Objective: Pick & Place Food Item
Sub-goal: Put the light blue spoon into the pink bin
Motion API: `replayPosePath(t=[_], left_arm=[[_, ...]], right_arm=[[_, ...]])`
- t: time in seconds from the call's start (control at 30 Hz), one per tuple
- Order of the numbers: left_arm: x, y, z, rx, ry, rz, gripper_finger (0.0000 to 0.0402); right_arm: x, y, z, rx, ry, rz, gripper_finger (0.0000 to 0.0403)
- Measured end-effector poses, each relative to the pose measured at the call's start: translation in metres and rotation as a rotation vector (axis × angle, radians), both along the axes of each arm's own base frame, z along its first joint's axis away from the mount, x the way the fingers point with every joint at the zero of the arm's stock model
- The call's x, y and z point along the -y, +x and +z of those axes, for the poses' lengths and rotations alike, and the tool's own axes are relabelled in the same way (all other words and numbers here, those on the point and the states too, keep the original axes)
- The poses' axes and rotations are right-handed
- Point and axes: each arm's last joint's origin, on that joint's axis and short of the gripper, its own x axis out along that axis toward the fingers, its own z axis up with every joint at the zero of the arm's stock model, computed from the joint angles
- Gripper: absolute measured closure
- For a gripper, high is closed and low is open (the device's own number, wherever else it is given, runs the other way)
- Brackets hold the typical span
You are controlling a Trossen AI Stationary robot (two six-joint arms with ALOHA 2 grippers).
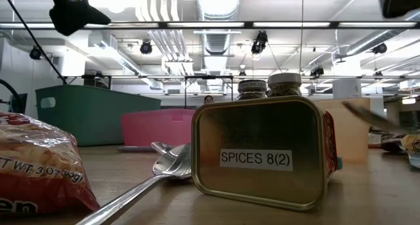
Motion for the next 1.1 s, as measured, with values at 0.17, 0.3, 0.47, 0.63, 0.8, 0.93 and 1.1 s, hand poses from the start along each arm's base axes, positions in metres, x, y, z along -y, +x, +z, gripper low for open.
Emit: replayPosePath(t=[0.17,0.3,0.47,0.63,0.8,0.93,1.1], left_arm=[[0.003,0.005,-0.016,0.101,-0.052,0.000,0.0062],[0.002,0.006,-0.027,0.174,-0.081,0.023,0.0062],[0.002,0.007,-0.030,0.221,-0.101,0.023,0.0062],[0.001,0.008,-0.027,0.249,-0.101,0.024,0.0062],[0.001,0.011,-0.018,0.341,0.011,-0.017,0.0062],[0.004,0.016,-0.019,0.364,0.079,-0.042,0.0062],[0.008,0.024,-0.019,0.413,0.095,-0.051,0.0062]], right_arm=[[-0.006,0.003,0.011,0.074,-0.032,0.028,0.0380],[-0.008,0.010,0.022,0.164,-0.092,0.064,0.0381],[-0.003,0.025,0.040,0.276,-0.194,0.108,0.0381],[0.008,0.045,0.060,0.400,-0.336,0.118,0.0381],[0.025,0.072,0.079,0.521,-0.413,0.091,0.0381],[0.041,0.092,0.092,0.588,-0.457,0.053,0.0381],[0.058,0.114,0.109,0.675,-0.517,0.031,0.0381]])
